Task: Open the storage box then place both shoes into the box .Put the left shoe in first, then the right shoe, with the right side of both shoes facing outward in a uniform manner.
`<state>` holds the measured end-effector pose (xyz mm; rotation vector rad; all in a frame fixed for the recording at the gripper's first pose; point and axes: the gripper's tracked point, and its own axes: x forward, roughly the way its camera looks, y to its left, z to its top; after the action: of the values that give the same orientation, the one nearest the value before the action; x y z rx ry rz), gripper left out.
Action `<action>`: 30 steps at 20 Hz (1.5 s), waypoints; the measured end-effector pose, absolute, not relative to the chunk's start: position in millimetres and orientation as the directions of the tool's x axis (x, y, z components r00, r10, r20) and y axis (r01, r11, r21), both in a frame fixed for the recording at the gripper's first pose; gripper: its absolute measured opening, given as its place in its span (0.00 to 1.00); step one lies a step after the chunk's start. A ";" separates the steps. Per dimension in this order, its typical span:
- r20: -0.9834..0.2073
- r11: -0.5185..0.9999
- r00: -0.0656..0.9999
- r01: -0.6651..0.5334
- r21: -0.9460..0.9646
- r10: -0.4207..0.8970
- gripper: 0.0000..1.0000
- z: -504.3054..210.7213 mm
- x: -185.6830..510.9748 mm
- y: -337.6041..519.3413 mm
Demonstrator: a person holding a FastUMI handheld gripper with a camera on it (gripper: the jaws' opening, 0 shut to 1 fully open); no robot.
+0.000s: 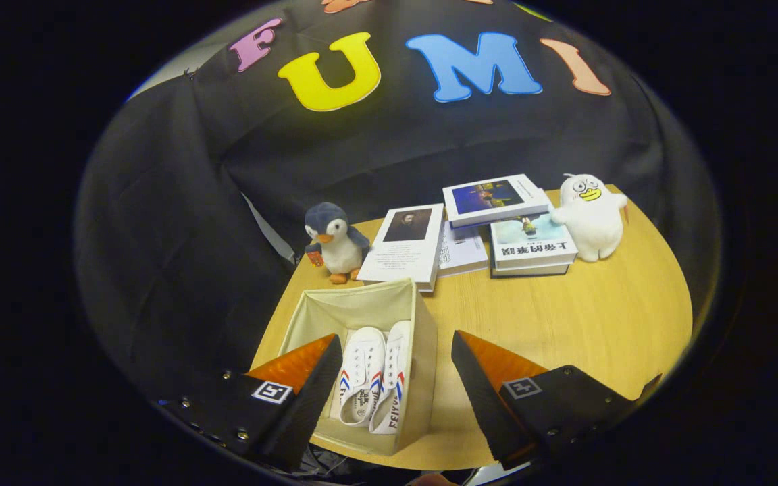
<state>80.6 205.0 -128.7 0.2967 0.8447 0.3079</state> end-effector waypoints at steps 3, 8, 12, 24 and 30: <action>-0.646 0.926 0.675 -0.157 0.344 0.355 0.98 -107.9 77.5 173.8; -0.592 0.961 0.766 -0.125 0.245 0.251 0.98 -75.4 74.9 101.5; -0.543 0.981 0.823 -0.084 0.176 0.168 0.98 -53.9 68.5 51.0; -0.274 0.993 0.960 -0.023 0.114 0.054 0.97 2.4 53.4 -21.3; -0.216 0.991 0.975 -0.017 0.131 0.045 0.98 11.0 55.4 -28.1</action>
<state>55.4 -28.1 11.0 0.1289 0.2204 0.0313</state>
